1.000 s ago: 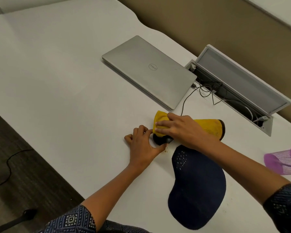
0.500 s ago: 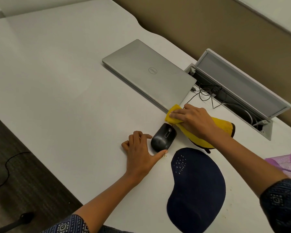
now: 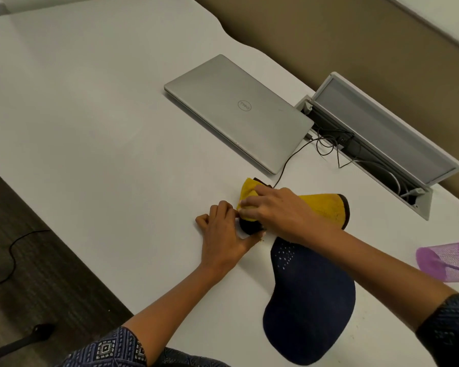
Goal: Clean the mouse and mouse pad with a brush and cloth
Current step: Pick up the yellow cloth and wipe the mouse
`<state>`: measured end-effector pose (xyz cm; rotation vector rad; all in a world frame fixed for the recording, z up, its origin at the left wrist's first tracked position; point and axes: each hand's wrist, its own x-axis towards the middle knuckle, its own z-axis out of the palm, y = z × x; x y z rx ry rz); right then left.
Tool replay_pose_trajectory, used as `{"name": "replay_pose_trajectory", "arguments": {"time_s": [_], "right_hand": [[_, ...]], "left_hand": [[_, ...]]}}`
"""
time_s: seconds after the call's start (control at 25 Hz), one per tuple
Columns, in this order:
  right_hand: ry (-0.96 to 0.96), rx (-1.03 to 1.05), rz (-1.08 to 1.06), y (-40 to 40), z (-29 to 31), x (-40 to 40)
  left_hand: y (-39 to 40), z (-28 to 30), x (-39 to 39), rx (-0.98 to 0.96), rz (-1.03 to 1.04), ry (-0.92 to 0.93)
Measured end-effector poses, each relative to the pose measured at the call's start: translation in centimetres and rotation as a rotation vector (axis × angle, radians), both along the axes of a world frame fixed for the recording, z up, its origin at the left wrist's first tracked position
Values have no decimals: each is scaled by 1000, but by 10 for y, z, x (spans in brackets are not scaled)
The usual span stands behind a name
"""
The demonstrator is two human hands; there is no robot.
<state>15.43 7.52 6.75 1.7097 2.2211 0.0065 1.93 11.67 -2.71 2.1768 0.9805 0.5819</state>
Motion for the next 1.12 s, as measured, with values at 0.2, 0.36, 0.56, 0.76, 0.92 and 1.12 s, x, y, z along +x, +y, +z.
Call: {"name": "replay_pose_trajectory", "arguments": {"time_s": [0.2, 0.36, 0.56, 0.76, 0.92, 1.12], "right_hand": [[97, 121, -290, 3, 0, 27], [128, 123, -341, 4, -7, 29], [150, -6, 57, -20, 4, -4], [152, 84, -274, 4, 5, 28], [213, -2, -15, -2, 7, 2], [221, 30, -58, -1, 4, 17]], "left_hand": [[2, 1, 0, -8, -14, -40], [0, 1, -1, -8, -11, -55], [2, 0, -1, -39, -38, -34], [2, 1, 1, -40, -6, -50], [2, -1, 0, -70, -15, -41], [3, -1, 1, -59, 9, -61]]}}
